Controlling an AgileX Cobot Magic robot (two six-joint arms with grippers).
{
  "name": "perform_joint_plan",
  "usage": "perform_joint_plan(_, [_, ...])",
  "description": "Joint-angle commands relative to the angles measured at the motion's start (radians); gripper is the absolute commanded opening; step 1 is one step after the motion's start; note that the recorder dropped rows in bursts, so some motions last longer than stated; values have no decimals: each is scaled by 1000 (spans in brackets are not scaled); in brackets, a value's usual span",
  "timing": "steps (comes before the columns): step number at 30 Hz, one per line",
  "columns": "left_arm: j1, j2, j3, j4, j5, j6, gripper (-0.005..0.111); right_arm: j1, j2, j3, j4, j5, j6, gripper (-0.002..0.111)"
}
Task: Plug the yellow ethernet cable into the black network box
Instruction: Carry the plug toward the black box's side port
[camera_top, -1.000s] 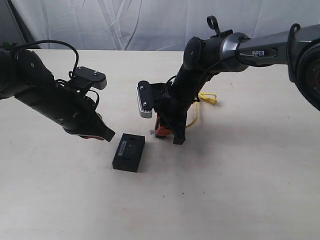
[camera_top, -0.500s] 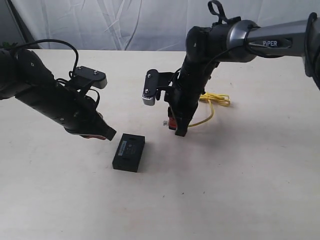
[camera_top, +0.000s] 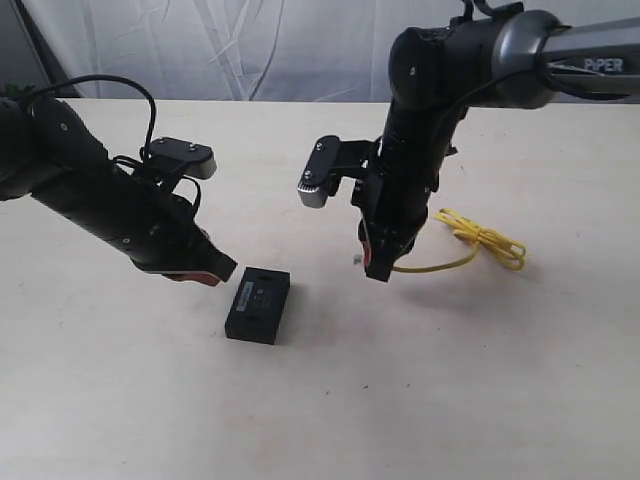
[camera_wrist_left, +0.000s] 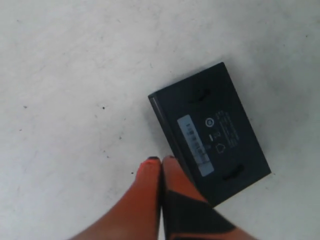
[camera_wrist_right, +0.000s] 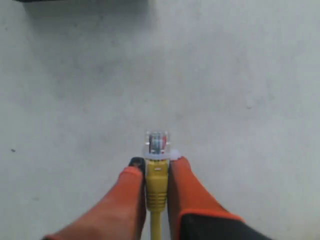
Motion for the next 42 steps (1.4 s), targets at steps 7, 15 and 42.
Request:
perform_joint_plan(7, [2, 1, 4, 14, 112, 2, 0, 2, -181, 259, 78, -119, 45, -1])
perform_joint_plan(15, [2, 1, 4, 48, 105, -5, 0, 46, -187, 359, 153, -296, 47, -1])
perform_joint_plan(42, [2, 1, 4, 21, 85, -3, 0, 65, -59, 368, 191, -434, 47, -1])
